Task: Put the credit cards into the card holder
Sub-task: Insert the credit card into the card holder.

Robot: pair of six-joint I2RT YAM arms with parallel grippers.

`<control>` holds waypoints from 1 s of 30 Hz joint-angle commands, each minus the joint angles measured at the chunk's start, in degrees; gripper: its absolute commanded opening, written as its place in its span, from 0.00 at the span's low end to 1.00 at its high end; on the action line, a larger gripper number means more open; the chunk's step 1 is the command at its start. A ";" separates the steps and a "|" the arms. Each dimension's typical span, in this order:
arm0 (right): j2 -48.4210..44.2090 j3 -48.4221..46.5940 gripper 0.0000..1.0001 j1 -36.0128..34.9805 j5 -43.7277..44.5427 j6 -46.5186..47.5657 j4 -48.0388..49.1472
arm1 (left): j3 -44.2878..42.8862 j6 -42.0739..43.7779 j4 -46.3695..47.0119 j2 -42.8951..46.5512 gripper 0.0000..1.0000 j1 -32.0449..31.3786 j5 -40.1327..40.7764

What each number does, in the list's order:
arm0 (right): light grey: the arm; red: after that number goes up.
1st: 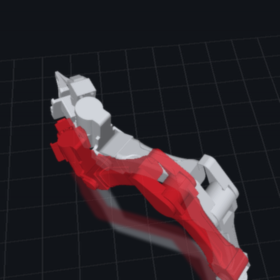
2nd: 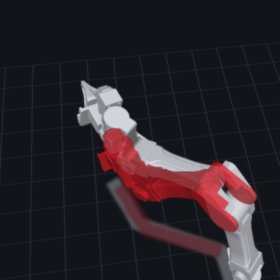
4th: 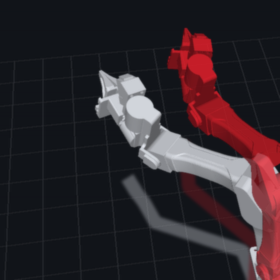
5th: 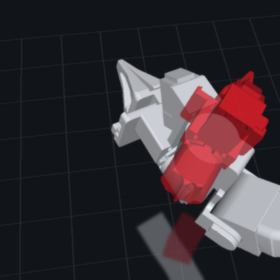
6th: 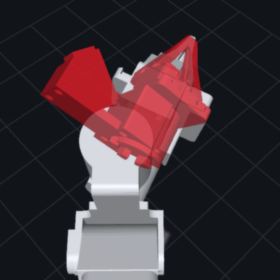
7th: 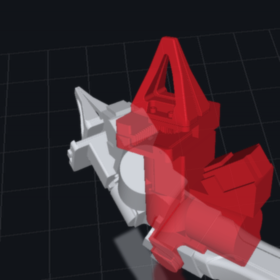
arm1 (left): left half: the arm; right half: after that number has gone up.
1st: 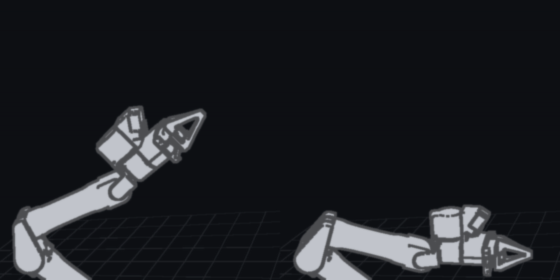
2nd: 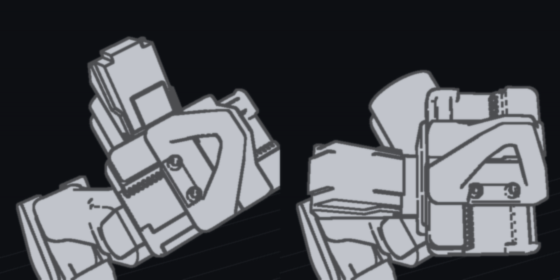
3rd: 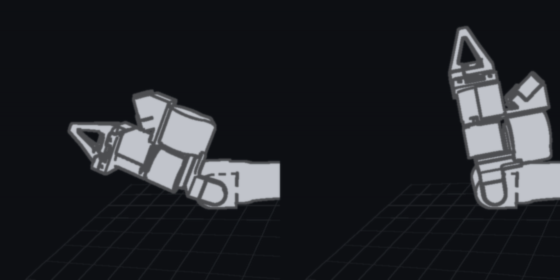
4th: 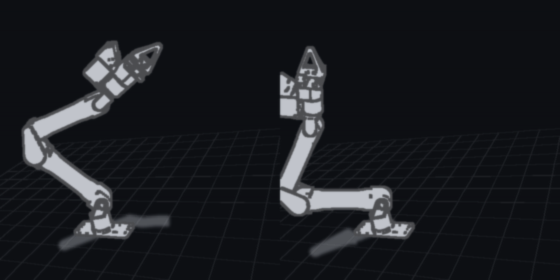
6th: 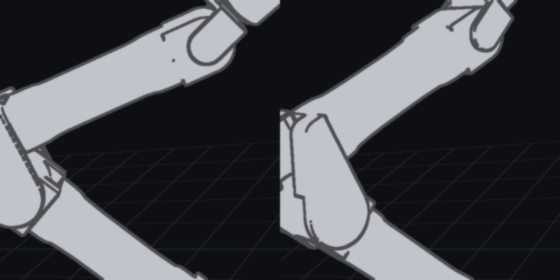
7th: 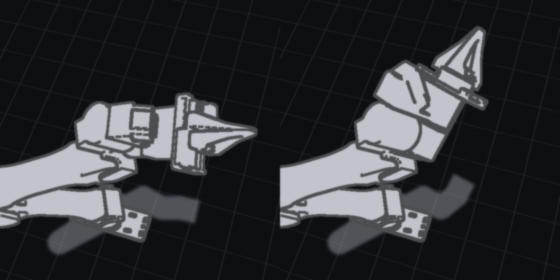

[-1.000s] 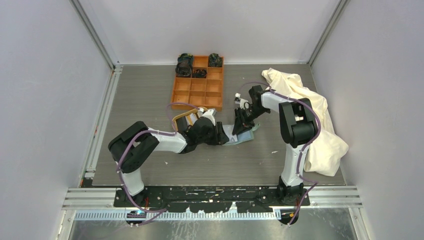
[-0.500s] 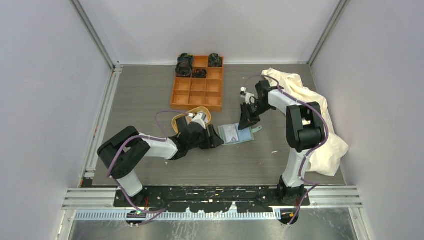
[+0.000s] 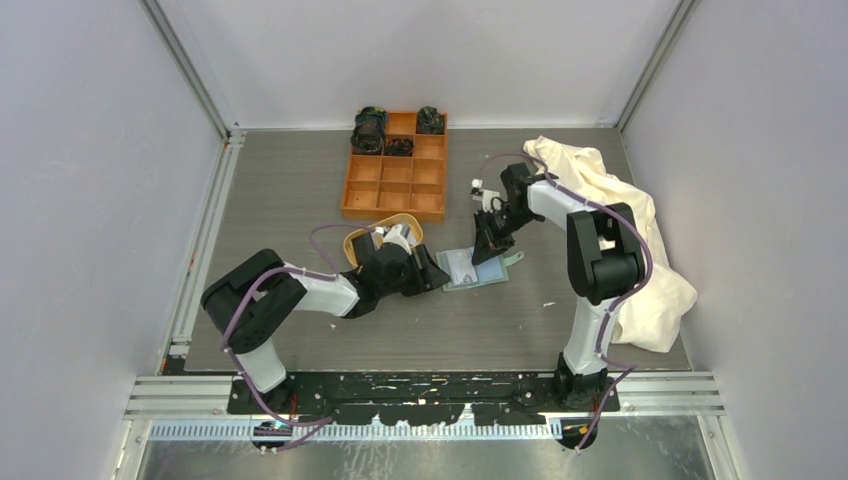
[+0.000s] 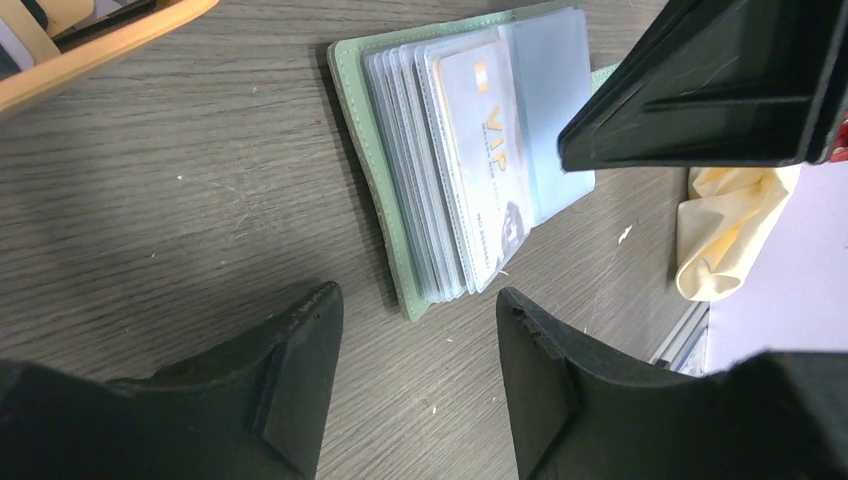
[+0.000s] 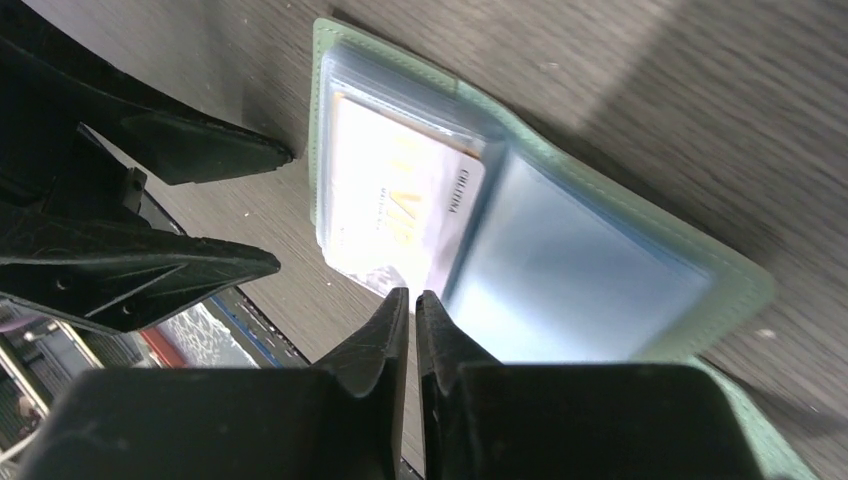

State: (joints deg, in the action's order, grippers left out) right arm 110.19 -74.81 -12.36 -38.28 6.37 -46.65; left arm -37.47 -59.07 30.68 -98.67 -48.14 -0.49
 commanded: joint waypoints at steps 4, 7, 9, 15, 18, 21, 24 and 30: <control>3.72 -3.17 0.13 -1.83 4.39 0.57 -1.61 | -0.88 -0.70 0.35 -2.56 0.61 1.16 0.76; 5.37 -3.60 0.12 -2.16 5.08 0.78 -2.40 | -1.26 -1.69 2.02 -4.21 0.62 1.62 -1.79; 6.55 -3.98 0.12 -2.38 6.15 1.07 -3.02 | -1.73 -2.27 2.95 -5.32 0.64 1.87 -2.64; 8.86 -4.46 0.12 -2.45 7.99 1.27 -3.94 | -3.06 -2.76 4.58 -7.02 0.64 2.05 -4.01; 9.00 -4.67 0.11 -2.47 7.47 1.28 -4.10 | -3.92 -2.63 5.51 -7.76 0.64 2.08 -5.43; 8.59 -4.86 0.11 -2.49 5.47 1.68 -4.59 | -4.53 -2.63 7.37 -8.43 0.63 2.08 -6.97; 6.78 -5.10 0.12 -2.27 0.49 2.79 -5.38 | -4.22 -2.57 9.71 -8.07 0.63 2.03 -7.76; 1.34 -5.11 0.17 0.39 -3.94 3.82 -6.40 | -3.29 -1.80 13.00 -6.36 0.61 2.07 -8.02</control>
State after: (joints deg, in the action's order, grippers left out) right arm 117.60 -78.76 -13.43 -37.26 8.49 -51.83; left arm -41.04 -62.28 39.24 -105.65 -45.95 -6.79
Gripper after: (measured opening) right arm 0.155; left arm 0.620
